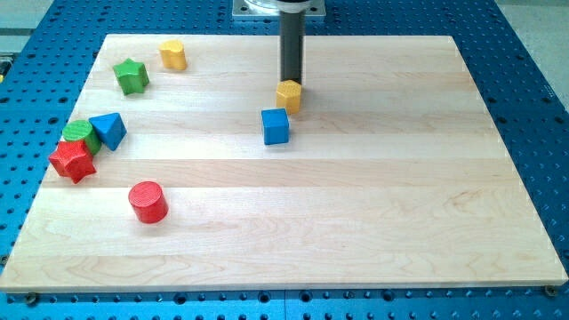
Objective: Move the red blocks close to the cube
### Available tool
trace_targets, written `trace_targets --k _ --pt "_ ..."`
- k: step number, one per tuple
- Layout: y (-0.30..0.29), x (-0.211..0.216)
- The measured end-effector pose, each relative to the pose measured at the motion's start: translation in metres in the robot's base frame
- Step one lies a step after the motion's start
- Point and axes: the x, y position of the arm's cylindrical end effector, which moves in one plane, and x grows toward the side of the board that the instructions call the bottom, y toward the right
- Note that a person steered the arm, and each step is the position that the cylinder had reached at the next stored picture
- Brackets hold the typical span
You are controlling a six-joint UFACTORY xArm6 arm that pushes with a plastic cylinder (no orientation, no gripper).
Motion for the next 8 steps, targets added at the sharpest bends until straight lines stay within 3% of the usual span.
trace_targets --k 2,3,4,5,6,7,8 --pt "0.016 0.014" --pt "-0.039 0.043" --pt "-0.064 0.034" --pt "-0.139 0.097" --pt "-0.149 0.141" --pt "-0.212 0.168" --pt "-0.236 0.22"
